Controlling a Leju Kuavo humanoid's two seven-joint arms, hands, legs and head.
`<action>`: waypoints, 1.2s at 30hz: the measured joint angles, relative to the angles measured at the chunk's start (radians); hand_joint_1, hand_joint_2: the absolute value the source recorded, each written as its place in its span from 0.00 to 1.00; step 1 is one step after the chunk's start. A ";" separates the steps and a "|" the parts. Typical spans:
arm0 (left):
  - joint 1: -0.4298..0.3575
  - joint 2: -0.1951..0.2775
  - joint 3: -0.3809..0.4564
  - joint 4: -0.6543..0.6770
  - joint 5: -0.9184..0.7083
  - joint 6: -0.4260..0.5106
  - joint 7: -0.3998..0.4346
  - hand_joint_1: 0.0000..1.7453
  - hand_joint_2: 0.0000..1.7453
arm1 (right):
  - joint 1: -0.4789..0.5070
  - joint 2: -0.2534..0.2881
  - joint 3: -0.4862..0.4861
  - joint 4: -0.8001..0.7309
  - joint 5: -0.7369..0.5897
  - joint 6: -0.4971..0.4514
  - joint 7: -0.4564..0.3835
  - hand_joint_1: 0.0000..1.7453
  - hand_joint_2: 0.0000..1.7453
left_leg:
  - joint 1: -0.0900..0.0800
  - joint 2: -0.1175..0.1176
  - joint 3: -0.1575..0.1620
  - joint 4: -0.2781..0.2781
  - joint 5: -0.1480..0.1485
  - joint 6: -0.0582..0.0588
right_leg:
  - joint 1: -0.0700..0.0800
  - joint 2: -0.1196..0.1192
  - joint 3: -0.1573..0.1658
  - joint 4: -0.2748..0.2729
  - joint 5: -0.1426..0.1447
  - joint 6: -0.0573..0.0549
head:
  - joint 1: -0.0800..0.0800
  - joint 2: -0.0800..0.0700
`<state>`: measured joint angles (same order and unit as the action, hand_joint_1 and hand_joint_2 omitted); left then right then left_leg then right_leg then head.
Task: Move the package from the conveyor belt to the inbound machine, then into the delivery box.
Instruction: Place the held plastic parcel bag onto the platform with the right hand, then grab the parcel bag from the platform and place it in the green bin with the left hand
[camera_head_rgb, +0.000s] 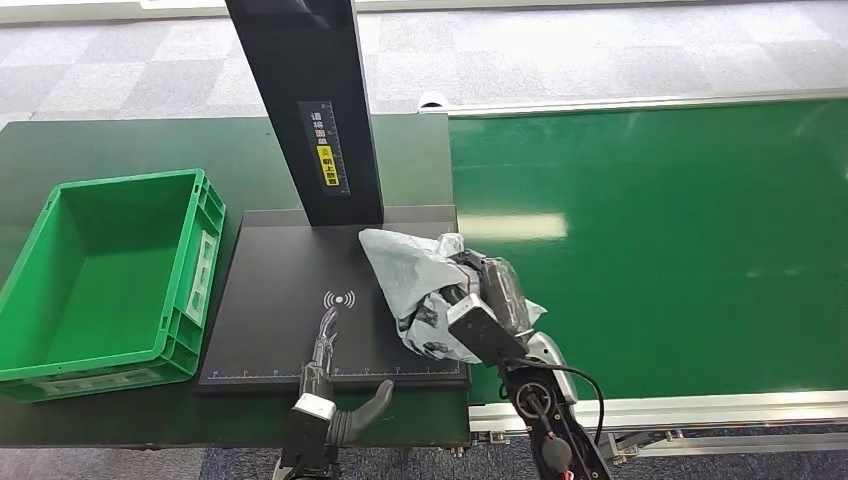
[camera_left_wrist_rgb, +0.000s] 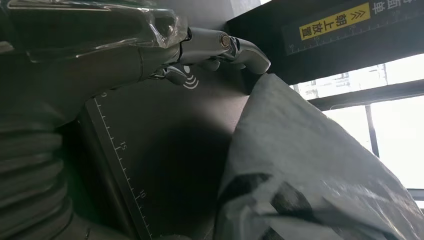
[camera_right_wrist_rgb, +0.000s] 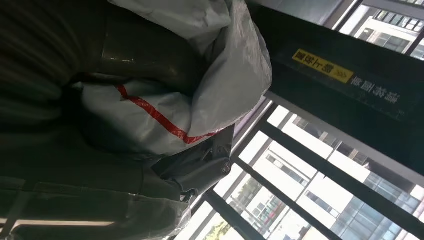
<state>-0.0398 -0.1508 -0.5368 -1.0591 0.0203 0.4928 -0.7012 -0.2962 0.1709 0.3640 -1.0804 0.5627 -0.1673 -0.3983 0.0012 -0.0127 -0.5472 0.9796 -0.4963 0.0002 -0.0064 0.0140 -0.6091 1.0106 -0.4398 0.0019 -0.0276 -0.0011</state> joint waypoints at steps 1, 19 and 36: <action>-0.006 -0.002 0.000 0.006 0.000 -0.003 0.000 0.00 1.00 | -0.007 0.009 0.014 0.024 -0.006 -0.001 0.000 1.00 1.00 | 0.000 0.000 0.000 0.000 0.000 0.000 | 0.000 0.000 0.000 0.000 0.000 0.000 | 0.000 0.000; 0.014 0.003 0.094 -0.009 0.088 -0.092 0.000 0.00 1.00 | -0.045 -0.037 -0.025 0.006 -0.307 0.097 -0.043 0.00 1.00 | 0.000 0.000 0.000 0.000 0.000 0.000 | 0.000 0.000 0.000 0.000 0.000 0.000 | 0.000 0.000; -0.086 0.089 0.074 -0.150 -0.161 -0.286 0.036 0.00 1.00 | 0.004 -0.110 -0.063 -0.173 -0.403 0.121 -0.085 0.00 1.00 | 0.000 0.000 0.001 0.000 0.001 0.000 | 0.000 0.000 0.001 0.000 0.001 0.000 | 0.000 0.000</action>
<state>-0.1262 -0.0621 -0.4633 -1.2096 -0.1412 0.2064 -0.6649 -0.2924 0.0608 0.3013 -1.2538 0.1598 -0.0463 -0.4835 0.0011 -0.0131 -0.5461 0.9799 -0.4958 0.0001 -0.0064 0.0139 -0.6083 1.0106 -0.4393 0.0017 -0.0275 -0.0011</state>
